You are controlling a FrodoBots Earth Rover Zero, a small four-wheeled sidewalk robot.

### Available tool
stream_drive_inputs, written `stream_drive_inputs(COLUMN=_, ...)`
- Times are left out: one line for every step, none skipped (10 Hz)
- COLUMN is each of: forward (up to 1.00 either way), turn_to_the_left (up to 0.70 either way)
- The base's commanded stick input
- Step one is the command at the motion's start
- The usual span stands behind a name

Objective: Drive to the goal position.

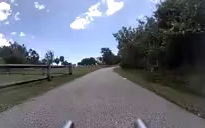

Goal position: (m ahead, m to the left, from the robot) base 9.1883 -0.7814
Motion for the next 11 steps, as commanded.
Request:
stream_drive_inputs(forward=0.50, turn_to_the_left=0.00)
stream_drive_inputs(forward=0.50, turn_to_the_left=0.00)
stream_drive_inputs(forward=0.50, turn_to_the_left=0.00)
stream_drive_inputs(forward=0.50, turn_to_the_left=0.00)
stream_drive_inputs(forward=0.50, turn_to_the_left=0.00)
stream_drive_inputs(forward=0.50, turn_to_the_left=0.00)
stream_drive_inputs(forward=0.50, turn_to_the_left=0.00)
stream_drive_inputs(forward=0.50, turn_to_the_left=0.00)
stream_drive_inputs(forward=0.50, turn_to_the_left=0.00)
stream_drive_inputs(forward=0.50, turn_to_the_left=0.00)
stream_drive_inputs(forward=0.50, turn_to_the_left=0.00)
